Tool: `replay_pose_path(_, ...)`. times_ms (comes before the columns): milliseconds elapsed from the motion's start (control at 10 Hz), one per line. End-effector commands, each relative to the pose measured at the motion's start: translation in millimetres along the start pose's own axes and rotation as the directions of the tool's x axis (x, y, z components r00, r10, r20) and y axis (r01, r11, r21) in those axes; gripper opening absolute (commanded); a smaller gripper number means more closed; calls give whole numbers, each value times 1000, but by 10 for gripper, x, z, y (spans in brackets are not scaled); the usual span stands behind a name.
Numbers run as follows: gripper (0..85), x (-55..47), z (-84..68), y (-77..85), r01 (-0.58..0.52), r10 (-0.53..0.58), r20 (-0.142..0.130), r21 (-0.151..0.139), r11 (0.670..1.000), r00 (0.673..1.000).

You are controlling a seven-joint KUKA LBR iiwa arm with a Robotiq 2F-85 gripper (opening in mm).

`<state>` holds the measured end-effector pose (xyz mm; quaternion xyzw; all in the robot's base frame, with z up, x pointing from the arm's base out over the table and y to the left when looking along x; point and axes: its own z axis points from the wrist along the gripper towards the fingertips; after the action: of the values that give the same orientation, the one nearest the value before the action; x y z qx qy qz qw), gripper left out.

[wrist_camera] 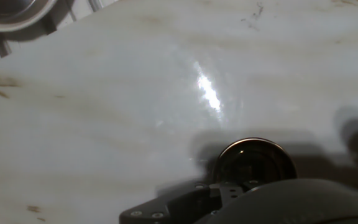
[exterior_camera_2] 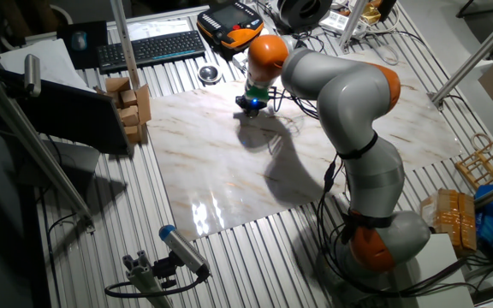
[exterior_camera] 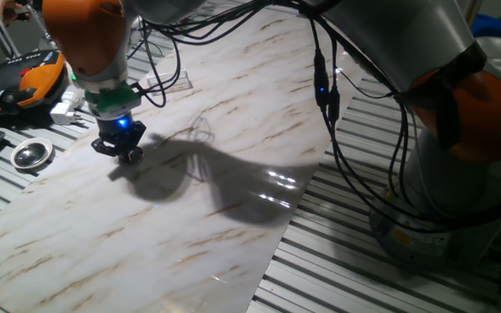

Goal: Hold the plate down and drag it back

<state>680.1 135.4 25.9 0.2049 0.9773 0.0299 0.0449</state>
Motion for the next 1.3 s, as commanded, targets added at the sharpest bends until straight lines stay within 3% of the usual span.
replay_pose_path(0, 0, 16, -2, 27, -4, 4, 0, 0, 1000, 1000)
replay_pose_path(1200, 0, 194, -27, 334, -48, 48, 7, 12, 999, 999)
